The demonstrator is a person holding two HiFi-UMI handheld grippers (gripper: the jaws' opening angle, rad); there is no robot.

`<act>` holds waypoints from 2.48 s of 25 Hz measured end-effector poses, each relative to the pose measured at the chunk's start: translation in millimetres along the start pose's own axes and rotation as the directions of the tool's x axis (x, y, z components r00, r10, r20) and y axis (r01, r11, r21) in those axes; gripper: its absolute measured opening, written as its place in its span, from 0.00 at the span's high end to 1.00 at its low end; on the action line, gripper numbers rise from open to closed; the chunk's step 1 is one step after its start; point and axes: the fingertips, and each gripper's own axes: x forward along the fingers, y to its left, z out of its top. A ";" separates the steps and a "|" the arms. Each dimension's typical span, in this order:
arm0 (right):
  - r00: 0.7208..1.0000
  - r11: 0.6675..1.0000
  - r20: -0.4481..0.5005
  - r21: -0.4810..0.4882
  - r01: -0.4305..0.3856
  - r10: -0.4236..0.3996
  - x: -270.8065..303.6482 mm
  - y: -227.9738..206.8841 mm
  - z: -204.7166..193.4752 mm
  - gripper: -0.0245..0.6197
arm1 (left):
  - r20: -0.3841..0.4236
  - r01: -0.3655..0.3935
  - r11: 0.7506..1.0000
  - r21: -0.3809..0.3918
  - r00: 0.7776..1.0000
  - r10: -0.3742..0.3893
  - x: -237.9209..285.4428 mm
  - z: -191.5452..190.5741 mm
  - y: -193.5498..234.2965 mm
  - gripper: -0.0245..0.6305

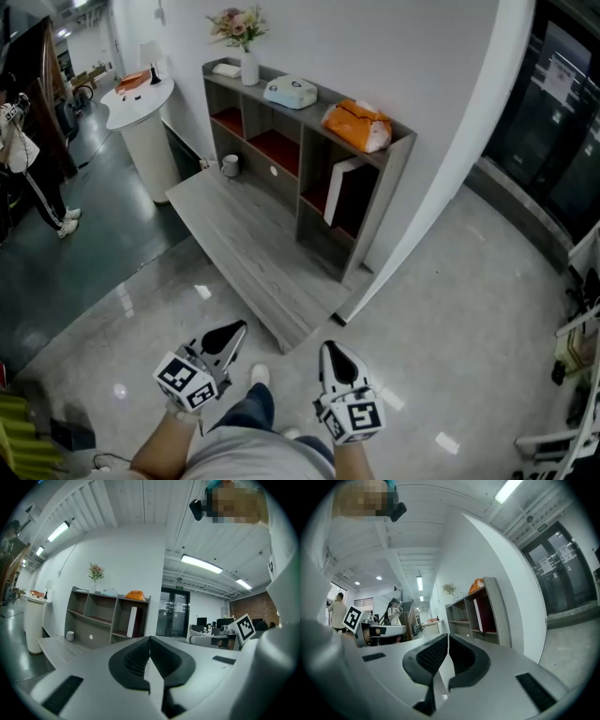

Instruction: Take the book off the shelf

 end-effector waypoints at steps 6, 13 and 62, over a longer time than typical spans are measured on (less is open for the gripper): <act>0.999 0.999 -0.017 0.000 0.033 -0.033 74.7 -20.9 4.0 0.93 | 0.002 0.053 0.998 -0.018 0.999 -0.053 49.9 15.2 64.7 0.94; 0.995 0.995 -0.017 0.012 0.095 -0.095 148.4 -33.9 11.8 0.93 | -0.006 0.141 0.990 0.009 0.990 -0.141 93.9 37.6 120.5 0.94; 0.861 0.853 -0.079 0.114 0.509 -0.503 143.9 -233.1 17.4 0.93 | -0.124 0.304 0.950 0.069 0.948 -0.294 450.5 20.3 109.7 0.46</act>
